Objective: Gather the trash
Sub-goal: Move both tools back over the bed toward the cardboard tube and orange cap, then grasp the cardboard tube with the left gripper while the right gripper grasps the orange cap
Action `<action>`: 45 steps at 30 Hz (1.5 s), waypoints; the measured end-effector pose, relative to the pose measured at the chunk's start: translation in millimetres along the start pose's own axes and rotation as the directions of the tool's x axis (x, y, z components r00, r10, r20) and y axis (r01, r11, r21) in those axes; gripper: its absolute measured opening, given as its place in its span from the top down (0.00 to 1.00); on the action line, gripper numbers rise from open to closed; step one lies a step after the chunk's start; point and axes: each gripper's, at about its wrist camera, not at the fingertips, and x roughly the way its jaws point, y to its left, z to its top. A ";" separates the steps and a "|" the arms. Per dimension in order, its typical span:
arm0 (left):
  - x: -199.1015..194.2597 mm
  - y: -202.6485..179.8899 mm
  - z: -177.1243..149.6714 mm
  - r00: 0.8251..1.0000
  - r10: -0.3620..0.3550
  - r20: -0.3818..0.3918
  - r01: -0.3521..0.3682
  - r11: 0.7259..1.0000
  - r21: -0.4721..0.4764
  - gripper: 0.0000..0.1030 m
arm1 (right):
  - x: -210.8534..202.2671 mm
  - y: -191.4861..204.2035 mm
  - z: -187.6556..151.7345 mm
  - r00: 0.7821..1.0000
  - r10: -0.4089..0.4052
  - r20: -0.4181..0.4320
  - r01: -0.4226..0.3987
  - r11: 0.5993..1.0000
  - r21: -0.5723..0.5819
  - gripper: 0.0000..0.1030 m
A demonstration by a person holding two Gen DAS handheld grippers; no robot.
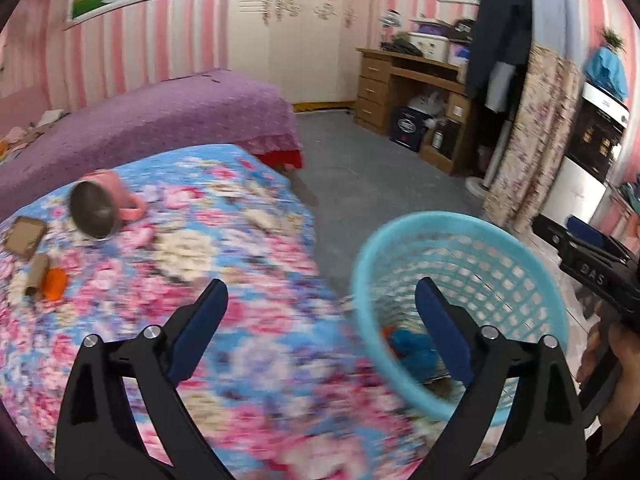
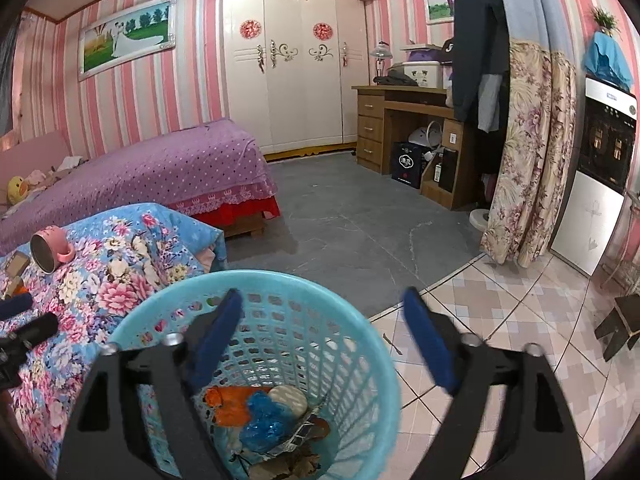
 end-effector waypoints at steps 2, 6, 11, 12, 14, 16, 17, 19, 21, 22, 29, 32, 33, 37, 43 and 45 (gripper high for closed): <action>-6.7 25.3 0.3 0.999 0.046 0.005 -0.046 0.999 -0.011 0.08 | 1.3 16.0 1.3 1.000 0.008 -0.002 -0.008 1.000 -0.019 0.13; -17.6 74.5 1.5 0.991 0.132 0.005 -0.132 0.991 -0.021 0.05 | 4.7 49.4 3.4 1.000 0.022 -0.012 -0.022 0.999 -0.046 0.07; -26.7 155.3 1.6 0.969 0.246 -0.015 -0.246 0.965 -0.090 0.05 | 8.1 107.0 7.8 0.997 0.071 -0.017 -0.073 0.994 -0.085 0.07; -26.1 170.4 1.4 0.963 0.269 -0.023 -0.270 0.956 -0.110 0.05 | 9.2 115.2 8.1 0.997 0.079 -0.022 -0.080 0.992 -0.092 0.07; -23.4 203.4 -2.0 0.946 0.321 -0.047 -0.324 0.934 -0.151 0.05 | 13.4 136.3 7.1 0.995 0.094 -0.035 -0.098 0.988 -0.118 0.07; -16.1 232.5 -5.2 0.933 0.350 -0.084 -0.360 0.915 -0.184 0.05 | 19.4 157.8 3.5 0.993 0.100 -0.057 -0.108 0.982 -0.154 0.07; -11.4 244.6 -6.7 0.927 0.358 -0.109 -0.373 0.907 -0.194 0.05 | 22.8 167.9 1.7 0.993 0.100 -0.070 -0.111 0.979 -0.169 0.07; -5.4 266.5 -10.3 0.920 0.363 -0.145 -0.388 0.895 -0.221 0.06 | 28.0 180.3 -1.4 0.991 0.100 -0.092 -0.115 0.977 -0.177 0.07; 1.0 281.0 -12.2 0.921 0.351 -0.168 -0.385 0.890 -0.247 0.06 | 32.7 190.4 -2.4 0.988 0.105 -0.111 -0.123 0.978 -0.171 0.07; 4.2 287.1 -11.4 0.921 0.348 -0.177 -0.384 0.888 -0.254 0.06 | 35.2 195.7 -2.9 0.986 0.113 -0.122 -0.132 0.978 -0.164 0.06; 24.7 300.5 -9.3 0.951 0.229 -0.206 -0.283 0.913 -0.294 0.34 | 42.0 236.1 -10.4 0.978 0.128 -0.166 -0.162 0.965 -0.209 0.07; 27.2 307.3 -12.1 0.960 0.185 -0.211 -0.247 0.914 -0.323 0.50 | 40.1 250.5 -13.2 0.976 0.132 -0.176 -0.170 0.960 -0.224 0.07; 25.0 309.1 -12.5 0.964 0.175 -0.201 -0.235 0.914 -0.332 0.52 | 39.3 253.1 -13.8 0.974 0.139 -0.179 -0.177 0.959 -0.222 0.07; 6.9 315.5 -15.2 0.966 0.195 -0.168 -0.242 0.912 -0.332 0.53 | 30.6 270.8 -17.0 0.966 0.181 -0.184 -0.218 0.954 -0.205 0.07; -37.4 334.2 -36.5 0.934 0.319 -0.164 -0.353 0.896 -0.269 0.53 | 16.3 325.9 -22.3 0.941 0.281 -0.191 -0.320 0.921 -0.222 0.07; -50.3 348.8 -46.1 0.922 0.347 -0.171 -0.383 0.883 -0.273 0.53 | 12.0 350.3 -25.3 0.930 0.309 -0.197 -0.353 0.902 -0.250 0.07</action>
